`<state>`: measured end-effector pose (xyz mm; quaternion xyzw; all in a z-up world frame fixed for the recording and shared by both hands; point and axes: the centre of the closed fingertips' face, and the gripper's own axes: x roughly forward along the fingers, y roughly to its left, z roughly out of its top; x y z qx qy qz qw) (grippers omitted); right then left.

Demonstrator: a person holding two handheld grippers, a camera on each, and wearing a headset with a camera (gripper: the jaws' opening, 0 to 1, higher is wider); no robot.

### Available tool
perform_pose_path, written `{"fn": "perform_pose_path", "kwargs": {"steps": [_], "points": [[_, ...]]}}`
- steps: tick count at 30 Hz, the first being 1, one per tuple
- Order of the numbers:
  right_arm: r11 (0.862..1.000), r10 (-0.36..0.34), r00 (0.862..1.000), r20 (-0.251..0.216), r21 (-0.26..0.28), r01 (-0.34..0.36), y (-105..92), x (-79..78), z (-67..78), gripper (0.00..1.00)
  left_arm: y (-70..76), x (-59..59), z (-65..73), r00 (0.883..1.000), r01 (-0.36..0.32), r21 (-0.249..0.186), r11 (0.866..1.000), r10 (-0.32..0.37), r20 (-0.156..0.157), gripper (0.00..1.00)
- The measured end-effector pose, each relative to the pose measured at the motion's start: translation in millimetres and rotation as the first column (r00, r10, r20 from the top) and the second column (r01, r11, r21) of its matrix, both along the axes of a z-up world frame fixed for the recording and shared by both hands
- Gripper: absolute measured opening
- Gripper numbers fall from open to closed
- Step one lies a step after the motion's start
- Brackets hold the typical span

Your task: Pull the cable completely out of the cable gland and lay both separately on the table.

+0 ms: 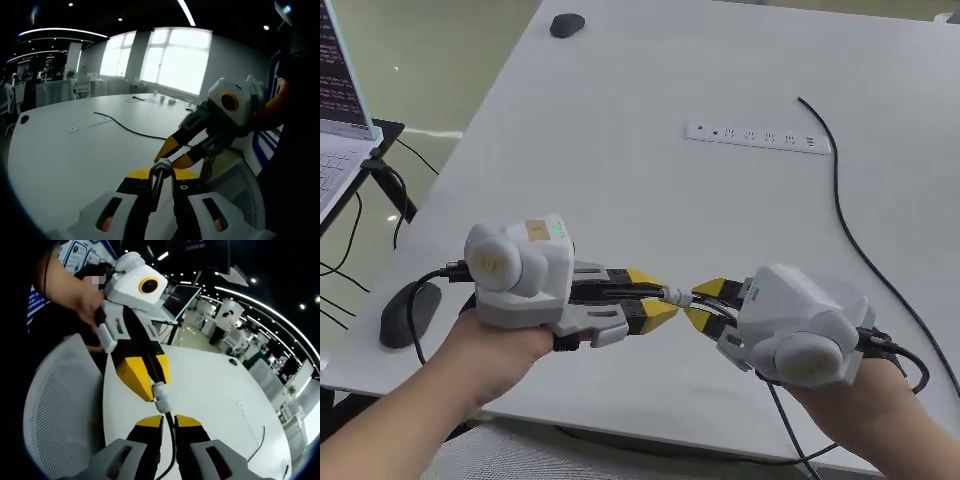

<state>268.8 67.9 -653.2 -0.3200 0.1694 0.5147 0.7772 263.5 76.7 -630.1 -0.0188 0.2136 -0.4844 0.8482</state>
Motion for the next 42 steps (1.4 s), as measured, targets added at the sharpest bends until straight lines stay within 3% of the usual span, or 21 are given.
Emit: {"fn": "perform_pose_path", "kwargs": {"steps": [11, 22, 29, 32, 42], "points": [[1.000, 0.004, 1.000, 0.015, -0.001, -0.004, -3.3, -0.2, -0.5, 0.00, -2.6, -1.9, -0.3, 1.000, 0.007, -0.005, 1.000, -0.007, -0.004, 0.15], [1.000, -0.028, 1.000, -0.007, 0.003, 0.028, -6.1, 2.7, -2.3, 0.00, -3.1, -0.3, 2.8, 1.000, 0.000, -0.014, 1.000, 0.000, 0.005, 0.15], [0.997, -0.079, 0.995, -0.061, 0.004, 0.079, -15.5, 6.0, -9.7, 0.00, -0.7, 1.8, 6.1, 1.000, -0.014, -0.032, 0.999, 0.014, 0.007, 0.15], [0.993, -0.115, 0.988, -0.100, 0.009, 0.117, -21.6, 6.4, -15.8, 0.00, 0.3, 3.1, 7.6, 1.000, -0.018, -0.034, 0.999, 0.019, 0.012, 0.15], [0.983, -0.179, 0.970, -0.162, 0.018, 0.184, -41.8, 9.9, -28.5, 0.00, 2.8, 5.1, 8.4, 1.000, -0.020, -0.034, 0.999, 0.021, 0.014, 0.15]]}}
